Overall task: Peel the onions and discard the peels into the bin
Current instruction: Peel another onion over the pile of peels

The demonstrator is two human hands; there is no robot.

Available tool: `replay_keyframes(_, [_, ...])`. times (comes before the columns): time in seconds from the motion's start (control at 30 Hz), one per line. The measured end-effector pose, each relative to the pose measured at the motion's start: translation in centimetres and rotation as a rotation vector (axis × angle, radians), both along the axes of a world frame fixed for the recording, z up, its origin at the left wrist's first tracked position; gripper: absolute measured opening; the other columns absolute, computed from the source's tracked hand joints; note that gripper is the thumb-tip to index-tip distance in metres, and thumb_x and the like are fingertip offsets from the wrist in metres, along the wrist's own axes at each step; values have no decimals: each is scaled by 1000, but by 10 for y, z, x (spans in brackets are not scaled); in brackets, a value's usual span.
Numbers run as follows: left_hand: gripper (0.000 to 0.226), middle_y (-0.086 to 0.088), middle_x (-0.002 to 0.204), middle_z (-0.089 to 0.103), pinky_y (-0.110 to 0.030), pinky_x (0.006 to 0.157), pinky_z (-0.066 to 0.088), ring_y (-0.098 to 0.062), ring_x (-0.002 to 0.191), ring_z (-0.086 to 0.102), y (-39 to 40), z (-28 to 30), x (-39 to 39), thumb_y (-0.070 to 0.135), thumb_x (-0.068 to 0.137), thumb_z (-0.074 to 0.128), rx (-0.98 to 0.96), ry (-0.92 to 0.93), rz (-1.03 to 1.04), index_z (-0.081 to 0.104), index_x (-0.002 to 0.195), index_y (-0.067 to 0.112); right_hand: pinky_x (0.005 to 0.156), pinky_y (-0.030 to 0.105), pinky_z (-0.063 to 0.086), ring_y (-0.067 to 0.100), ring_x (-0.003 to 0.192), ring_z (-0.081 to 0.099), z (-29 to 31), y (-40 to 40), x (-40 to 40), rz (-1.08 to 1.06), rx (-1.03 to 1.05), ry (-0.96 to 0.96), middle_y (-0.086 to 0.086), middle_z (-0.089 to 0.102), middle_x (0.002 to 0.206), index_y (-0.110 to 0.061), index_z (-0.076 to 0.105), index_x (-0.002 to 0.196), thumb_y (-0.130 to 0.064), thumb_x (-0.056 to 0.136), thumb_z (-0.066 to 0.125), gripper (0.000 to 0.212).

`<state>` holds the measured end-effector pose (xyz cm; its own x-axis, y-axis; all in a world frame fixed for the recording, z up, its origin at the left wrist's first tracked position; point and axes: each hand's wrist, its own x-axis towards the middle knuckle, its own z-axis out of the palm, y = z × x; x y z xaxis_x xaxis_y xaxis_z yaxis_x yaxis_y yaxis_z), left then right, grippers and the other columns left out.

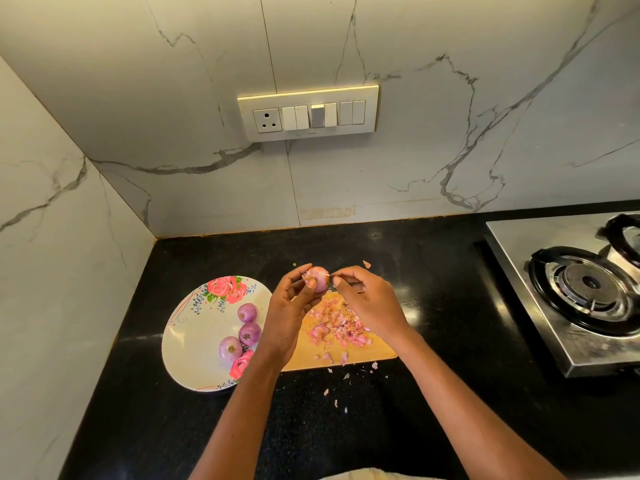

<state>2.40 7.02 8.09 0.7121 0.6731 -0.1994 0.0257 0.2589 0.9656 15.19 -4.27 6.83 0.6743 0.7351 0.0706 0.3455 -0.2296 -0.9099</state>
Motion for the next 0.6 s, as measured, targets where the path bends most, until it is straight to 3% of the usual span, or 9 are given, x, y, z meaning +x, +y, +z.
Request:
replay_keyframes(0.13, [41,2,129,65,-27,91,57,-15,116,66,-2,-1,2,33,87,72,98,23,9,58,126,31,85,32,62,7,100,71,2,3,-4,-28,125,136,-10,75,103,-18,74,112,-30,95,71,21])
replay_keyframes(0.37, [42,4,130,64,-25,89,57,-12,118,65,-4,-6,4,27,91,73,123,40,6,57,130,28,83,39,63,14,93,75,-1,1,-4,-84,185,231,-2,77,94,-13,78,105,-19,93,74,15])
replay_keyframes(0.5, [42,3,128,64,-27,90,57,-14,116,66,-7,-6,4,32,88,73,95,29,-4,57,127,30,82,36,63,11,90,74,-4,1,-5,-137,152,201,-7,77,91,-16,78,102,-15,91,75,11])
replay_keyframes(0.6, [43,0,128,64,-27,88,57,-14,113,68,-10,-2,3,34,86,69,69,12,-10,56,127,28,82,26,60,6,90,72,-3,1,-7,-150,131,152,-9,75,92,-16,77,102,-15,92,74,11])
